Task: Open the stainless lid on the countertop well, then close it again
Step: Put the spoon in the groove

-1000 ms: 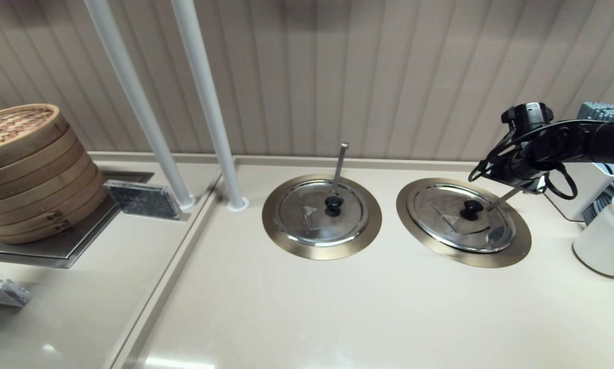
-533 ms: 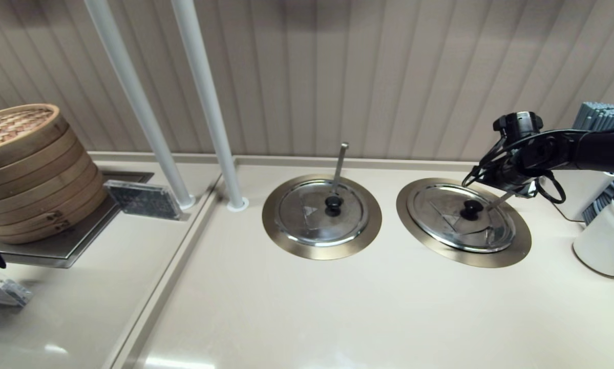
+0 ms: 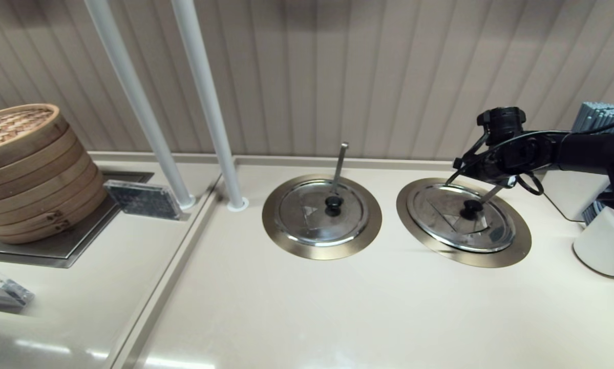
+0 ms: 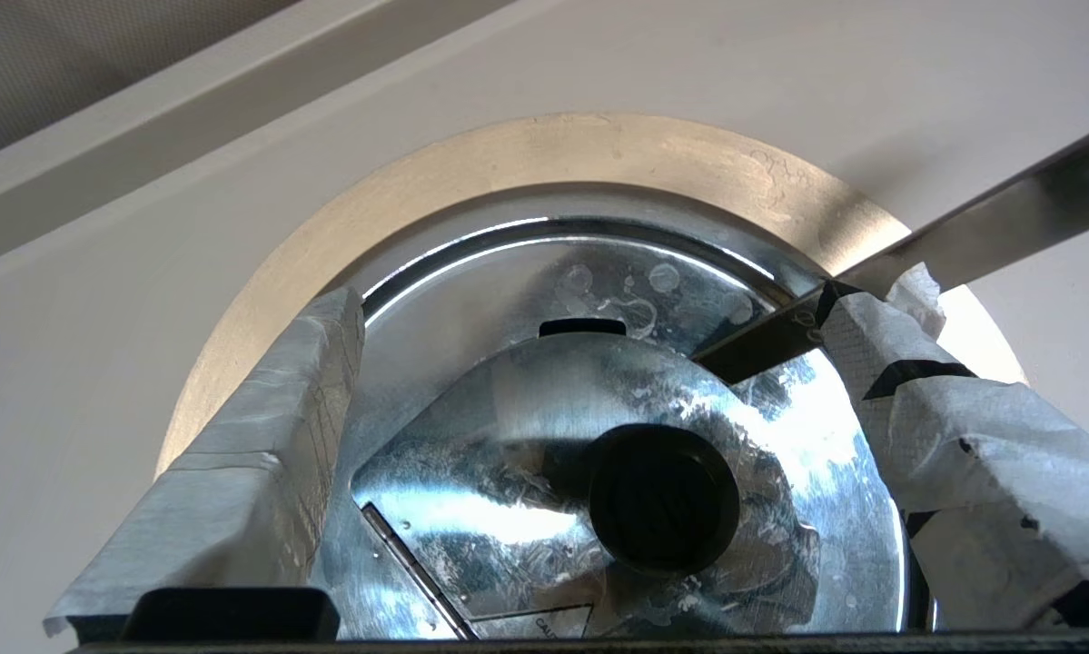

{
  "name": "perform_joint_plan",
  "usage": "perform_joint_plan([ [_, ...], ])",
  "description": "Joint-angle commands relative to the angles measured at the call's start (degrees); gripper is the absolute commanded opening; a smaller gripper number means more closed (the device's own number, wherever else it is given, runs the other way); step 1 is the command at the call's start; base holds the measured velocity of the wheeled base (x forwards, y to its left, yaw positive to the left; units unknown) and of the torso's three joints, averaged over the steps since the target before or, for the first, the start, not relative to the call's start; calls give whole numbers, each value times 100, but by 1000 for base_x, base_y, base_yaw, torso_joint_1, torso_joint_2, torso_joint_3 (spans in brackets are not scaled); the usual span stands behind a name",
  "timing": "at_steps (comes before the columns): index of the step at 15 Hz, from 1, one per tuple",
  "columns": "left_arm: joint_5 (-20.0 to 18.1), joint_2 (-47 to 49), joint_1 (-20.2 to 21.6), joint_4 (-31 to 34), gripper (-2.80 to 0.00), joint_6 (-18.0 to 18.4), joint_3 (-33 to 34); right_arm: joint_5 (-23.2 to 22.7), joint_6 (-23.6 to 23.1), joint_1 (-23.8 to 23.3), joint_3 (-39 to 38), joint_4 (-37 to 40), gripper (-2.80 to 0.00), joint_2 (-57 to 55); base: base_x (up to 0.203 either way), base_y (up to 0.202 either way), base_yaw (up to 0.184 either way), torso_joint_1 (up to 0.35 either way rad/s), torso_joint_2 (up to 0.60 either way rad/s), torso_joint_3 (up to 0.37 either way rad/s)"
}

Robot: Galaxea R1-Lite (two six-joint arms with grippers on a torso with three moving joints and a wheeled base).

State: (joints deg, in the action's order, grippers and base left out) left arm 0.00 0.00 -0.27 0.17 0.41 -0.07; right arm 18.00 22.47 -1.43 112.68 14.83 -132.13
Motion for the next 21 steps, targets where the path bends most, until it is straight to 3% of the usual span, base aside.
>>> perform_joint_plan([
  [1, 0, 0, 0, 0, -280, 2, -1, 2, -73, 29, 0, -59, 0, -49, 0, 0, 0, 0, 0, 0],
  [5, 0, 0, 0, 0, -280, 2, -1, 15, -98, 37, -15, 16, 0, -103, 0, 0, 0, 0, 0, 0],
  [12, 0, 0, 0, 0, -280, -2, 7, 10, 117, 125, -686, 310, 0, 414, 0, 0, 0, 0, 0, 0],
  [21, 0, 0, 0, 0, -280, 2, -1, 37, 82, -250, -248, 530, 0, 102, 0, 0, 0, 0, 0, 0],
])
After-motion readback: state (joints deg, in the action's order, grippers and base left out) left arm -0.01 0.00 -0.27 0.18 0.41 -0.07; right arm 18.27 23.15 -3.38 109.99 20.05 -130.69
